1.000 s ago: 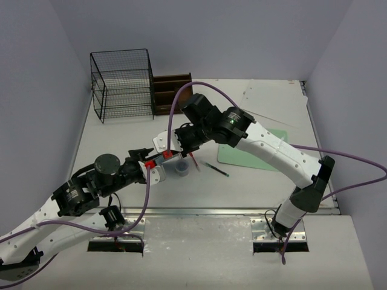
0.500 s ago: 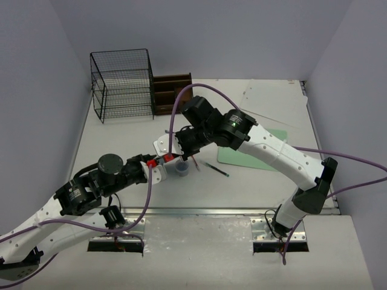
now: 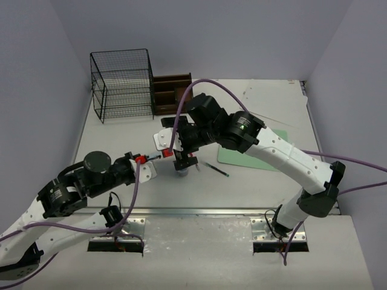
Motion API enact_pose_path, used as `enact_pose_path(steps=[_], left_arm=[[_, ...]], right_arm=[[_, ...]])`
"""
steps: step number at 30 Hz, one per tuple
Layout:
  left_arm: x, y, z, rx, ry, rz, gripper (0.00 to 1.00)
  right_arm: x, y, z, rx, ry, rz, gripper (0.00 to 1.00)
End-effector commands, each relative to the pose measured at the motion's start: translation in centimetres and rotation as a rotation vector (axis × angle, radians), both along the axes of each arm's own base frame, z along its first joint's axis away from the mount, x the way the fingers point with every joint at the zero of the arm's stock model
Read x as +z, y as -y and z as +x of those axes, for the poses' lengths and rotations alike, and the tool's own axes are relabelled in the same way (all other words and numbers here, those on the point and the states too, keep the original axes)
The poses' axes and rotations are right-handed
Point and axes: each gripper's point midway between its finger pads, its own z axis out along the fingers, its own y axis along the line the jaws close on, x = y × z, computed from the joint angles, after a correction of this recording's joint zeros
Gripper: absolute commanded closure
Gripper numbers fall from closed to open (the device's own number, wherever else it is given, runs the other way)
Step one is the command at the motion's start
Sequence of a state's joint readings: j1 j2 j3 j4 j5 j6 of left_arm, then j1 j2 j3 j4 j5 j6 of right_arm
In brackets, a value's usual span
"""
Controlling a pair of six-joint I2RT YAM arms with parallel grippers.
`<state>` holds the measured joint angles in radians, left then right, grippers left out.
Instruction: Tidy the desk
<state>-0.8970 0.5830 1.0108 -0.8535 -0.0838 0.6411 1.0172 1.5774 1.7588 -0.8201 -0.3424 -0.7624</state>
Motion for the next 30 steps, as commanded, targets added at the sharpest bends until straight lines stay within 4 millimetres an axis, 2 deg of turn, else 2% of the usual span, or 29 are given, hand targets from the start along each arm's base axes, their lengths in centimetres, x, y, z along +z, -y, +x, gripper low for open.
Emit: enact_pose_path(steps=[1,6,9,13,17,20,21,24,26,27,30], left_arm=[[6.7,-2.5,0.0,0.086,0.106,-0.088,1.0],[9.6,-5.0,0.8,0.154,0.225,-0.011,1.0],[11.0,-6.0,2.0,0.211,0.308,0.052,1.0],[12.6,-5.0,4.1,0.249,0.372,0.11,1.0],[13.8,-2.6,6.7,0.272,0.385,0.159,1.0],[15.7,-1.2,8.1,0.276,0.397,0.144,1.0],[16.2,-0.6,9.0,0.272,0.403,0.142,1.0],[17.1,-1.2,12.0,0.315,0.396,0.157,1.0],[17.3,-1.0,13.8,0.277,0.383,0.161,1.0],[17.6,-2.0,15.2,0.303,0.378,0.174,1.0],[17.6,-2.7,18.1,0.244,0.339,0.194,1.0]], right_arm=[[6.0,0.7,0.8,-0.097,0.04,0.178,0.01],[8.6,3.7,4.1,-0.263,-0.049,0.281,0.01],[8.7,6.2,6.4,-0.346,-0.107,0.311,0.01],[8.1,8.3,7.7,-0.404,-0.158,0.321,0.01],[7.3,9.3,8.1,-0.423,-0.17,0.312,0.01],[6.5,9.7,8.2,-0.43,-0.18,0.301,0.01],[6.3,9.9,8.2,-0.433,-0.181,0.3,0.01],[5.9,10.2,8.3,-0.439,-0.185,0.297,0.01],[5.7,10.5,8.4,-0.445,-0.186,0.299,0.01],[5.5,10.5,8.3,-0.442,-0.192,0.297,0.01],[5.1,10.9,8.6,-0.45,-0.196,0.296,0.01]])
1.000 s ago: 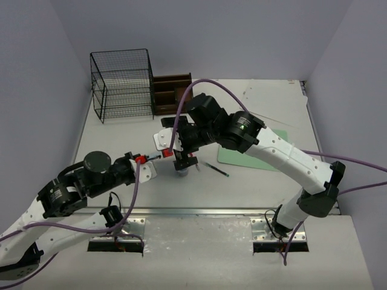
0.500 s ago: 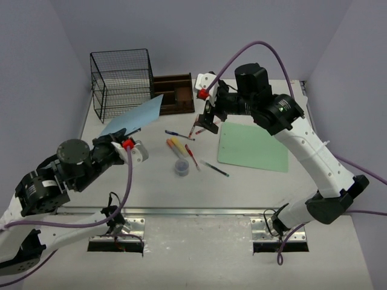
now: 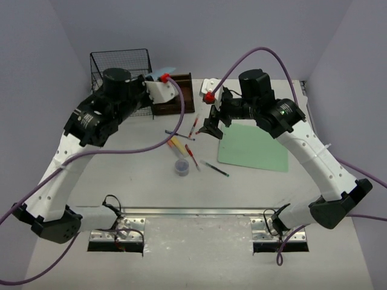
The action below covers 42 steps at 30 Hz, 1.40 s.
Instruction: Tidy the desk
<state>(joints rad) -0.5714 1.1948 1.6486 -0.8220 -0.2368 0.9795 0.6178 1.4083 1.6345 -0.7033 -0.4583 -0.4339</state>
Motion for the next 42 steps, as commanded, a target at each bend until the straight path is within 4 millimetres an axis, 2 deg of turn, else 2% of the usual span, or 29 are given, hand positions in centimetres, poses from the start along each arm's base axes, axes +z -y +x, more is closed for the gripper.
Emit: enact_pose_path(steps=[1,3,4,6,7,8,11,14,19,23,27,35,42], left_arm=[[4.6,-1.1,3.6,-0.113,0.066,-0.045,1.0],[5.3,-3.0,5.6,-0.088,0.049,-0.039,1.0],[5.9,-3.5,6.8,-0.136,0.035,-0.055,1.0],[6.9,-6.0,9.1,-0.137,0.046,-0.023,1.0],[7.0,-6.3,9.7,-0.174,0.043,-0.011,1.0],[6.9,-6.4,10.1,-0.216,0.044,0.002,1.0],[6.9,-9.6,10.9,-0.278,0.076,0.01,1.0],[6.7,-11.4,11.4,-0.343,0.122,0.021,1.0],[6.8,-14.5,12.4,-0.376,0.177,0.015,1.0],[6.0,-15.5,13.0,-0.388,0.179,0.032,1.0],[4.7,-15.5,13.4,-0.415,0.169,0.05,1.0],[0.8,-16.1,14.1,-0.453,0.1,0.115,1.0],[-3.0,-16.7,13.8,-0.478,0.001,0.164,1.0]], right_arm=[[1.5,0.4,-0.1,0.004,0.031,0.057,0.01],[1.1,0.6,0.0,0.001,0.025,0.054,0.01],[0.8,0.7,0.1,0.0,0.022,0.052,0.01],[0.5,0.8,0.2,0.001,0.019,0.05,0.01],[0.4,0.8,0.2,0.001,0.018,0.049,0.01],[0.2,0.8,0.2,0.001,0.016,0.048,0.01],[-0.4,0.7,0.3,0.004,0.006,0.041,0.01],[-1.0,0.7,0.4,0.005,-0.008,0.033,0.01],[-1.7,0.7,0.6,0.005,-0.017,0.018,0.01],[-2.4,0.7,0.7,0.004,-0.027,0.012,0.01],[-3.0,0.6,0.9,0.004,-0.037,0.006,0.01],[-3.8,0.5,1.5,-0.003,-0.059,-0.003,0.01],[-4.3,0.8,1.9,-0.011,-0.066,-0.009,0.01]])
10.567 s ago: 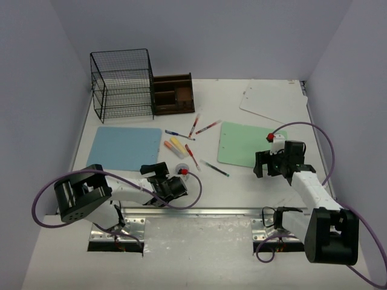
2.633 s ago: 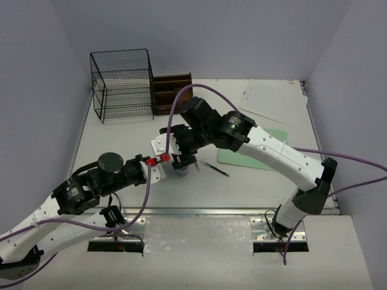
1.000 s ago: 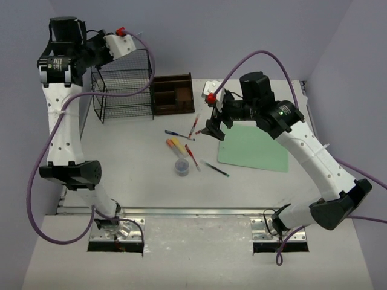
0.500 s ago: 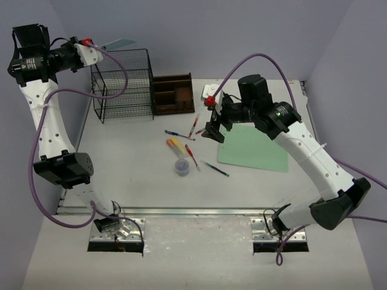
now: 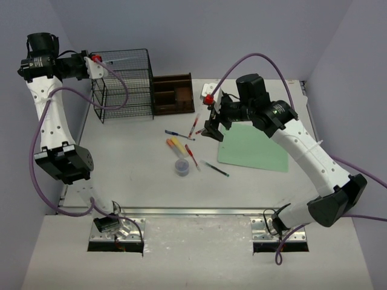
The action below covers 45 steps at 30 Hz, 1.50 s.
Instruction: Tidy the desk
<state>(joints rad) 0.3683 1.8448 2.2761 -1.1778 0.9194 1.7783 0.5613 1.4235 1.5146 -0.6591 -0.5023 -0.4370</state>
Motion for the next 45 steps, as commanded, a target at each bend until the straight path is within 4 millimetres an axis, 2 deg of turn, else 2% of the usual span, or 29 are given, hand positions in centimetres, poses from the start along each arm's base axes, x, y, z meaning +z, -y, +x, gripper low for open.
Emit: enact_pose_path(steps=[1,10,13,17,23,24,28,31,33,37,45], left_arm=[[-0.7,0.3,-0.7,-0.084,0.029,0.076,1.0],[-3.2,-0.7,0.1,-0.066,-0.02,0.107,1.0],[-3.1,-0.9,0.8,-0.052,-0.003,0.095,1.0],[-2.9,-0.9,1.5,-0.028,0.021,0.049,0.88],[-3.1,-0.9,2.4,-0.005,0.03,-0.012,0.87],[-2.9,-1.0,2.6,0.0,0.039,-0.017,0.85],[-1.9,-1.0,3.2,0.025,0.062,-0.071,0.58],[0.4,-1.3,4.2,0.046,0.156,-0.094,0.45],[1.7,-1.4,4.9,0.068,0.213,-0.12,0.41],[2.5,-1.6,6.5,0.134,0.278,-0.161,0.39],[2.6,-1.8,9.9,0.244,0.348,-0.245,0.39]], right_arm=[[0.2,-0.2,0.7,0.005,0.016,0.024,0.01],[-0.3,-0.2,0.8,0.007,0.004,0.025,0.01],[-0.6,-0.2,0.9,0.007,-0.004,0.021,0.01],[-0.8,-0.2,0.9,0.009,-0.01,0.019,0.01],[-0.7,-0.4,1.0,0.012,-0.015,0.02,0.01],[-0.7,-0.4,1.0,0.013,-0.019,0.021,0.01],[-1.2,-0.4,0.9,0.017,-0.032,0.015,0.01],[-1.4,-0.5,0.9,0.02,-0.04,0.014,0.01],[-1.4,-0.6,0.9,0.025,-0.043,0.017,0.01],[-1.5,-0.7,1.0,0.026,-0.049,0.017,0.01],[-1.6,-0.8,1.1,0.026,-0.053,0.015,0.01]])
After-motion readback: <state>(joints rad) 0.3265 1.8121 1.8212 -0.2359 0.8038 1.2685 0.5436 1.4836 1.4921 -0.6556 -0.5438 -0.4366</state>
